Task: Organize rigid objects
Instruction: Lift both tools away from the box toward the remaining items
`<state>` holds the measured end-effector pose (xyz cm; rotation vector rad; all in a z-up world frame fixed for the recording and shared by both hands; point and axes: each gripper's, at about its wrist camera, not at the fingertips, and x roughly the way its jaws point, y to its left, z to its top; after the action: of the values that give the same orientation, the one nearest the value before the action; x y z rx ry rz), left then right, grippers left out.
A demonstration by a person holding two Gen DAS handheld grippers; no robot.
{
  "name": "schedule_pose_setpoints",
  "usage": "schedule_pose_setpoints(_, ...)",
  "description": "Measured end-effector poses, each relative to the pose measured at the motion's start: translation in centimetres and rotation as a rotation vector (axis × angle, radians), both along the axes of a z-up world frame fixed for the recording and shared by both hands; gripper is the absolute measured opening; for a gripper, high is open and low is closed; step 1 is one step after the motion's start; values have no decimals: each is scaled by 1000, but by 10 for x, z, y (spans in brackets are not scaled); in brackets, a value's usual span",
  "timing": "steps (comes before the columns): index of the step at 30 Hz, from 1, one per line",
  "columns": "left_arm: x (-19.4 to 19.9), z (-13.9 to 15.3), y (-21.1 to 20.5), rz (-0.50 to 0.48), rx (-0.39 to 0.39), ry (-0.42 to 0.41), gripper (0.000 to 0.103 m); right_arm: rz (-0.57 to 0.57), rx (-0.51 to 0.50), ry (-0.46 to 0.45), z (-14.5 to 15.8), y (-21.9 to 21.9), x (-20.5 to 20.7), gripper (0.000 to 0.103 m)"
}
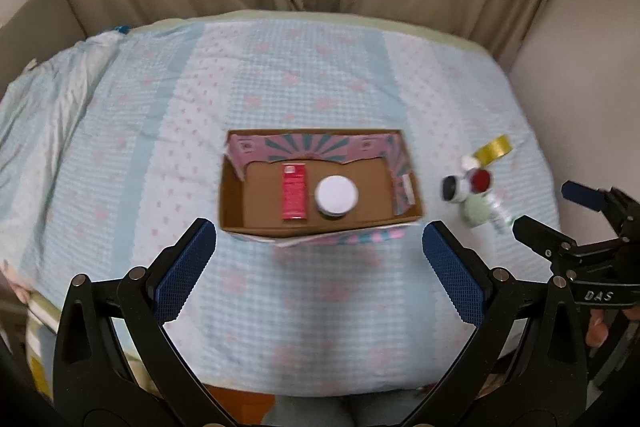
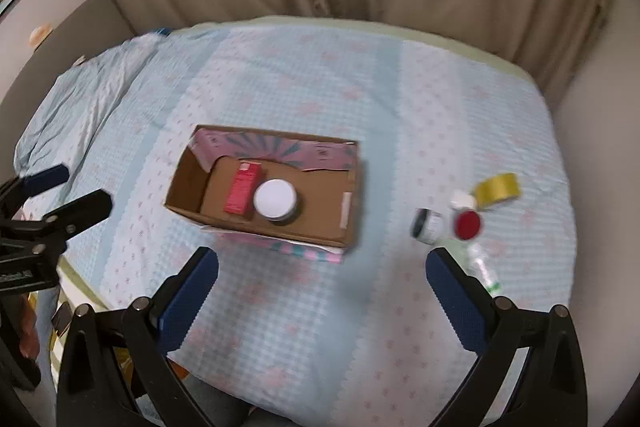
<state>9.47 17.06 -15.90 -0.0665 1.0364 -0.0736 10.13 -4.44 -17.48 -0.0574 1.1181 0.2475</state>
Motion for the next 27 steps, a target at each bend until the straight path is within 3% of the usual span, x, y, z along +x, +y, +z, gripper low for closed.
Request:
schedule_pose_setpoints(7, -18, 22, -40, -76, 54, -90, 103, -149, -20, -48, 26, -55, -34, 103)
schedule_pose_setpoints(10, -24, 24, -54, -114, 28, -117, 103, -221, 2, -55, 33, -79, -46, 103)
schedule_pose_setpoints(15, -23, 10, -87, -158, -54, -73, 103, -304, -23, -57, 34, -117, -54, 103)
schedule_pose_setpoints(21, -20, -7, -147, -193, -29, -53, 103, -301, 4, -70, 36, -168, -45, 103)
schedule_pose_setpoints(27, -1, -41, -217, -175, -2, -45, 103, -207, 50, -47, 1, -214, -16, 103)
